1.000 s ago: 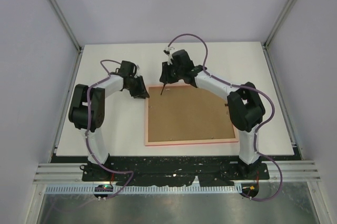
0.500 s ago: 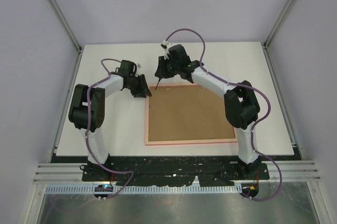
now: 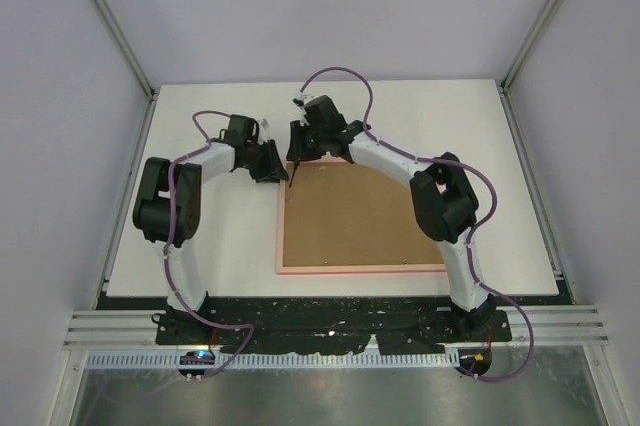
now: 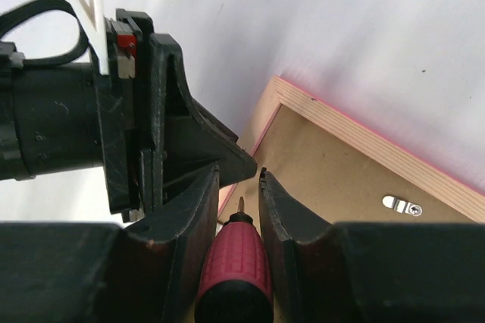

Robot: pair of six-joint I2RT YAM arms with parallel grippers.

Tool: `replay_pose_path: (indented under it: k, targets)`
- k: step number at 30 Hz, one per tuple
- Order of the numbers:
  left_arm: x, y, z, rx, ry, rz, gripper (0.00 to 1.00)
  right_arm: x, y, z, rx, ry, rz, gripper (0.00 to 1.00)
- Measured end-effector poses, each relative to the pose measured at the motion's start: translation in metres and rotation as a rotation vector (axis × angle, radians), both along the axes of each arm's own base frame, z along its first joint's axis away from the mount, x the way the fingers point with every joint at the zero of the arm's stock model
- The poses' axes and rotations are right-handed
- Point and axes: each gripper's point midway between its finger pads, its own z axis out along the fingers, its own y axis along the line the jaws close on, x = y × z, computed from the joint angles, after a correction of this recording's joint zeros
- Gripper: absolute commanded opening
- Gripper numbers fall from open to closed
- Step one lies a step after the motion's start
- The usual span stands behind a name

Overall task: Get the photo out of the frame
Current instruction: Adjust the photo frame at the center of the board.

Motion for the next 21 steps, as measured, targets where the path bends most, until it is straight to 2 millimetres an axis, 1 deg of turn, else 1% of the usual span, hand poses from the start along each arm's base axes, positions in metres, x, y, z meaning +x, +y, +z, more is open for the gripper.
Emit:
replay_pose_path:
  k: [4, 7, 21]
  targets:
    - [0.0048, 0.0050, -0.0007, -0.005, -0.013, 0.016, 0.34, -0.0010, -0.0047, -0.0082, -0.020, 0.006, -0.016, 0.08]
    - [0.0067, 0.0078, -0.0012, -0.013, -0.019, 0.025, 0.33, -0.0026, -0.0062, -0.0080, -0.017, 0.012, -0.026, 0.08]
    - [0.0068, 0.0053, -0.0007, -0.032, -0.020, 0.024, 0.33, -0.0069, -0.0071, -0.0072, -0.017, 0.030, -0.033, 0.08]
